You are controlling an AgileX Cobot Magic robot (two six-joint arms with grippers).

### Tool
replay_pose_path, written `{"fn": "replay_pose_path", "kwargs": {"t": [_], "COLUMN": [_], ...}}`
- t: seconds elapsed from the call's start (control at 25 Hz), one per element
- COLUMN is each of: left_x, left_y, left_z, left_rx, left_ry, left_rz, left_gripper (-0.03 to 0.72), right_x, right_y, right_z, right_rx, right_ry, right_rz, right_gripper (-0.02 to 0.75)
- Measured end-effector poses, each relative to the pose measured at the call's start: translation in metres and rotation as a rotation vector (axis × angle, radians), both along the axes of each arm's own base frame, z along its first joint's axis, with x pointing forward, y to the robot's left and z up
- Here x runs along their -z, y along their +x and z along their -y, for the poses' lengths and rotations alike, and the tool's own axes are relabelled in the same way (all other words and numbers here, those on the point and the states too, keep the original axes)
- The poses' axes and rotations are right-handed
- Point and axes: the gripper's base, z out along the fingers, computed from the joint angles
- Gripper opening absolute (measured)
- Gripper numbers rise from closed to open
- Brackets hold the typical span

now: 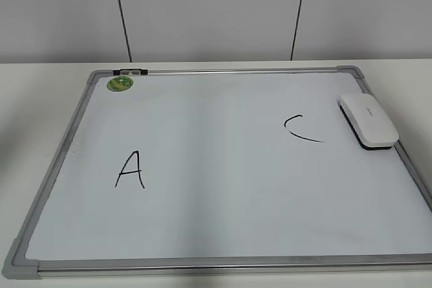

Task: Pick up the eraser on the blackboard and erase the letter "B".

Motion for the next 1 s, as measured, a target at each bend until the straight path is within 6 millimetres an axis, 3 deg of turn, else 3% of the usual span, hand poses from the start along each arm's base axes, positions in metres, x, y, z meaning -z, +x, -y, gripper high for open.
{"fn": "replay_pose_path", "kwargs": {"t": [0.2,0.48,0.8,1.0], "left_x": [-0.006,0.004,0.033,0.066], "left_y": [-0.059,-0.14,-0.203,-0.225], "left_z": [-0.007,-0.017,-0.029,-0.035], "left_rx": [-0.004,-0.004,-0.033,-0.046], "left_ry": [-0.006,-0.007,0.04,0.082], "left_rz": [0.029,0.087,0.142,0.118], "left_gripper": [0.356,0.356,0.356,0.356], "right_x": [-0.006,-0.006,0.035,0.071], "right_y": [-0.05,-0.123,-0.204,-0.236], "right_z": [-0.002,-0.005,-0.009,-0.008], "right_rx": [0.0,0.011,0.028,0.049], "right_ry": [-0.001,0.003,0.023,0.012], "right_rz": [0.038,0.121,0.169,0.174], "right_gripper": [0.594,0.594,0.593,0.593]}}
